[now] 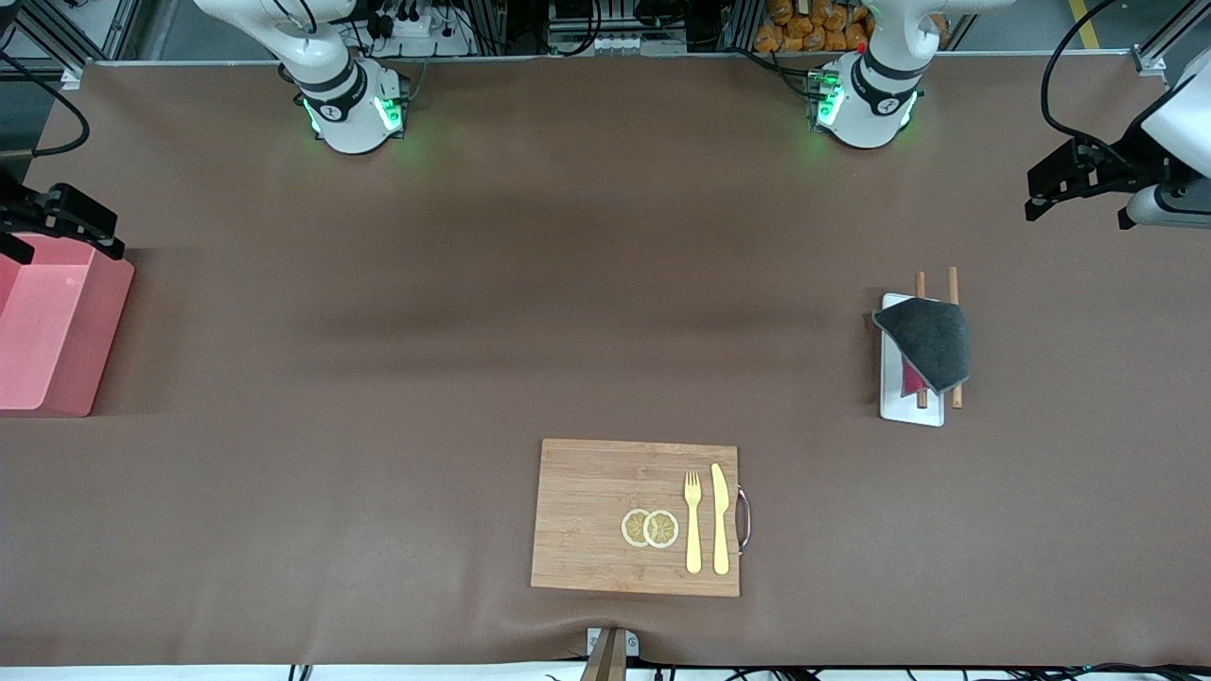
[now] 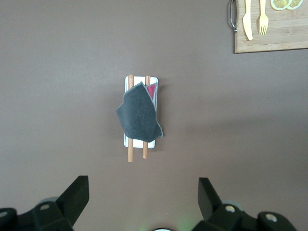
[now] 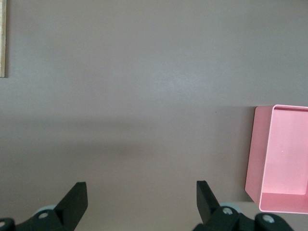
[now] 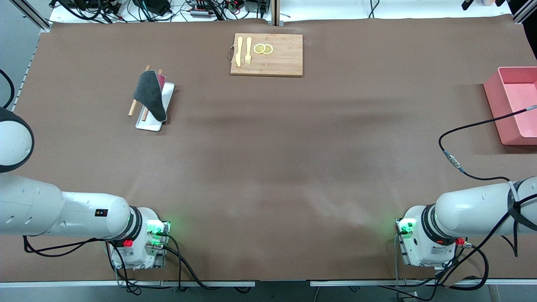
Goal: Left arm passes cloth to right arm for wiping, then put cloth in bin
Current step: 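Move the left gripper down to the grey cloth on the tray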
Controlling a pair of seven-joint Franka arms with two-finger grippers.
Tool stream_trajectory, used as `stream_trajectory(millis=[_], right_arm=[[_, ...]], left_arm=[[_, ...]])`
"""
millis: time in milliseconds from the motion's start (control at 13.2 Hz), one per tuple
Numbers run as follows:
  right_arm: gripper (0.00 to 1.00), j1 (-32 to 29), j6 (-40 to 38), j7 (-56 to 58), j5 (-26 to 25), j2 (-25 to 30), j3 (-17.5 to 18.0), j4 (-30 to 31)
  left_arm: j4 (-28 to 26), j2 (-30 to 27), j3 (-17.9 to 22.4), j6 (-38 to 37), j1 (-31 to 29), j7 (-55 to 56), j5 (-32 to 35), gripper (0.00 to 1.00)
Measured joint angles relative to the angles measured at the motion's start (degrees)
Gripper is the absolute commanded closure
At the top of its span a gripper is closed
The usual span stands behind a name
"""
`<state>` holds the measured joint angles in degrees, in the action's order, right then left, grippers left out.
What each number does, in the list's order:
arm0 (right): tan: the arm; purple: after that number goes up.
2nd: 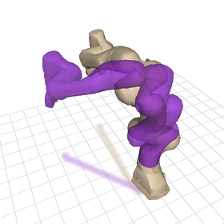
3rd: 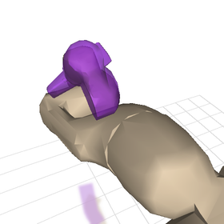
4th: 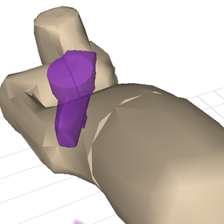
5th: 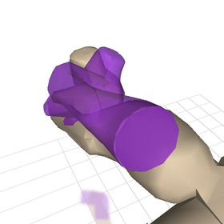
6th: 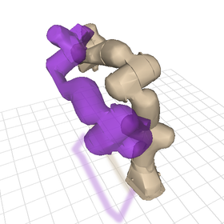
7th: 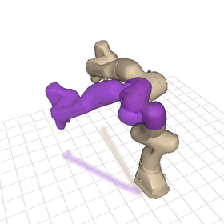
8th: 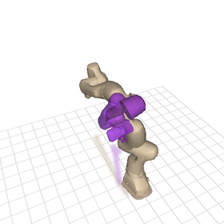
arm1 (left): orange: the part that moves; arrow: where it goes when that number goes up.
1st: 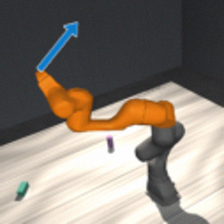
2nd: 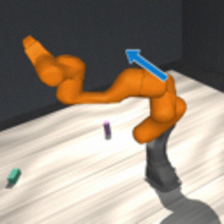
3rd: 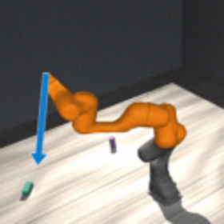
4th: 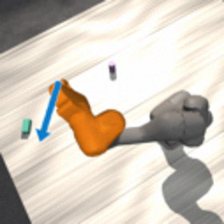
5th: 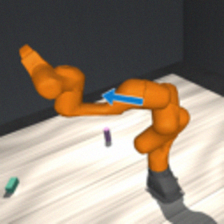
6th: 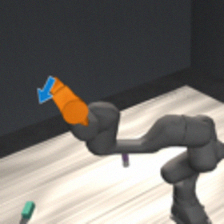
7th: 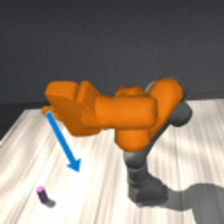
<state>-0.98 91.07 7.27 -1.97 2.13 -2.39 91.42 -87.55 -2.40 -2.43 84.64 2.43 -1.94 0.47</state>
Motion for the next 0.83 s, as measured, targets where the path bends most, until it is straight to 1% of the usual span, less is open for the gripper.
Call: stream_trajectory(millis=[303,454,606,681,833], right_arm=[[0.00,0.00,-0.33,-1.28,0.10,-0.03,0.00,0.03],[0.00,0.00,-0.52,-1.47,0.10,-0.05,0.00,0.03],[0.00,0.00,-0.76,-1.50,0.10,-0.08,0.01,0.05],[0.00,0.00,-0.77,-1.52,0.11,-0.13,0.01,0.08],[0.00,0.00,-0.81,-1.53,0.11,-0.22,0.02,0.10]], left_arm=[[0.03,0.08,0.13,-0.01,-0.23,0.00,0.00,0.00],[-0.05,1.48,0.32,-0.14,-0.25,0.07,0.02,0.00],[-0.21,5.59,0.44,0.28,-0.23,1.65,0.37,0.00],[-0.21,8.37,0.39,1.75,-0.19,3.92,1.01,0.00],[-0.11,13.43,0.48,7.29,-0.28,8.22,1.91,0.00]])
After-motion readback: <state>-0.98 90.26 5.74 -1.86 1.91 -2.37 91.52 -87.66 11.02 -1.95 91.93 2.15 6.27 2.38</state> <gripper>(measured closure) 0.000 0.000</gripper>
